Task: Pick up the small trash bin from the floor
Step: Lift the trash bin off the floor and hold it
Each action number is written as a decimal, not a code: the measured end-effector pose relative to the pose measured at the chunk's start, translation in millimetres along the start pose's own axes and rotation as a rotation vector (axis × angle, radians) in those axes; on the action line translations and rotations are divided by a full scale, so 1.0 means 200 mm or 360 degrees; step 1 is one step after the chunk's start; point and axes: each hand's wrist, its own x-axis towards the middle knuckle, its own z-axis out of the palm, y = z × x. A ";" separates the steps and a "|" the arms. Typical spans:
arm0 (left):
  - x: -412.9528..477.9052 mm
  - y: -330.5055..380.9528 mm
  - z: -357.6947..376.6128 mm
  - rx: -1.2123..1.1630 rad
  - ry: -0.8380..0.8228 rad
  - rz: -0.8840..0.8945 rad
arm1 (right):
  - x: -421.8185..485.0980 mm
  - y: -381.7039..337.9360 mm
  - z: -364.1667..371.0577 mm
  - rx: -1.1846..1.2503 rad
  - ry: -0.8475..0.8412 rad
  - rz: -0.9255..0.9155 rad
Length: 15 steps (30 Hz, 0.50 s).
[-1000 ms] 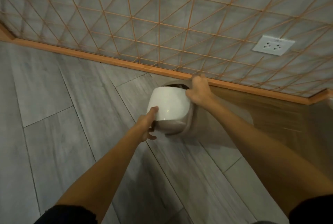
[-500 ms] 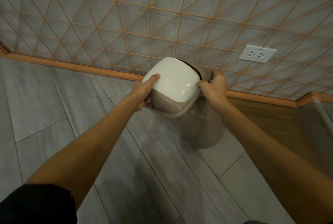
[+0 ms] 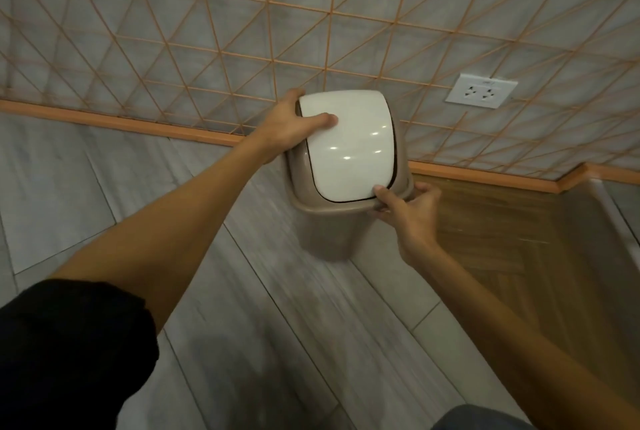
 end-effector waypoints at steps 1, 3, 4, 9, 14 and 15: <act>0.00 0.01 0.01 0.0015 -0.0007 0.0023 | -0.01 0.02 -0.01 0.0045 -0.0019 0.0015; 0.00 0.01 0.03 0.0028 -0.0024 0.0068 | -0.04 0.02 -0.02 0.0122 -0.0045 0.0066; 0.00 0.01 0.04 0.0029 -0.0040 0.0086 | -0.06 0.01 -0.02 0.0151 -0.0059 0.0092; -0.04 -0.02 0.02 0.0052 -0.0135 0.0186 | -0.13 0.04 -0.06 0.0184 -0.0235 0.0173; -0.08 -0.08 0.01 0.0135 -0.0184 0.0360 | -0.14 0.07 -0.07 0.0200 -0.0295 0.0167; -0.08 -0.08 0.01 0.0165 -0.0178 0.0345 | -0.15 0.07 -0.07 0.0203 -0.0307 0.0163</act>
